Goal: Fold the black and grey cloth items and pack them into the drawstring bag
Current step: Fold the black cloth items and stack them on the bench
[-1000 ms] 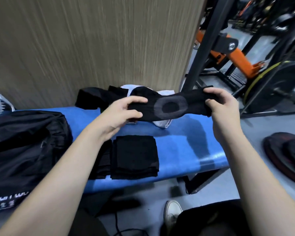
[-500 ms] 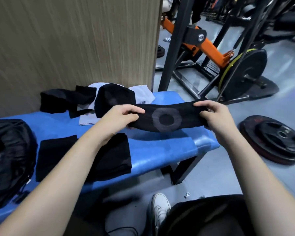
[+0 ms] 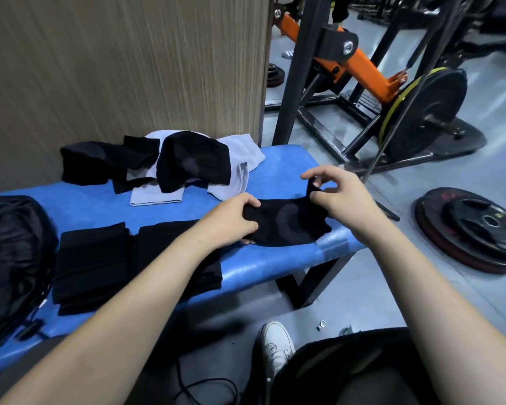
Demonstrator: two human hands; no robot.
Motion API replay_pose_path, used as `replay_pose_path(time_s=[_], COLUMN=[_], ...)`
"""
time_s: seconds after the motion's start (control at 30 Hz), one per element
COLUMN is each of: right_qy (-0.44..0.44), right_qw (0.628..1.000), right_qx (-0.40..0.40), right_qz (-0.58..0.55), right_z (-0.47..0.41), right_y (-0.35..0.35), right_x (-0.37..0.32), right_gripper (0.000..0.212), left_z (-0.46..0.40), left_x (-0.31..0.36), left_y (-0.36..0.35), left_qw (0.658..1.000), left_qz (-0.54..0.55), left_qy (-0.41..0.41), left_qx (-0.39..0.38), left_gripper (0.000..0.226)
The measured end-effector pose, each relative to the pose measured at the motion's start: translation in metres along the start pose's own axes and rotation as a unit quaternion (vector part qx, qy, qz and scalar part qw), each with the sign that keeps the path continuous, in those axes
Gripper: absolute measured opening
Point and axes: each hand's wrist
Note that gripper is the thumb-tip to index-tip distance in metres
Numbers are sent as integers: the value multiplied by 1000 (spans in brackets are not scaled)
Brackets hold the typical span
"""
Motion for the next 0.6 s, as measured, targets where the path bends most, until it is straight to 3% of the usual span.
replay_pose_path(time_s=[0.2, 0.3, 0.47, 0.53, 0.6], right_qy=[36, -4, -86, -92, -68], right_qw=[992, 986, 974, 972, 987], right_qx=[-64, -150, -203, -184, -128], right_qz=[108, 74, -54, -115, -69], right_z=[-3, 1, 7, 5, 0], right_y=[-44, -55, -50, -40, -28], right_x=[-4, -7, -9, -9, -2], right_gripper=[36, 41, 42, 35, 32], left_z=[3, 2, -4, -2, 2], left_x=[3, 4, 6, 7, 7], left_y=[-1, -2, -3, -4, -5], left_qw=[998, 999, 997, 997, 999], left_qz=[57, 50, 66, 68, 48], left_qy=[4, 16, 28, 14, -5], left_qx=[-8, 3, 23, 24, 17], left_gripper=[66, 76, 52, 45, 41])
Point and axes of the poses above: each hand's wrist, its own z-axis away from the middle knuckle, its own y-axis out of the back of the hand, x = y × z, and after that the axes turned 3 degrees about -y, right-handed
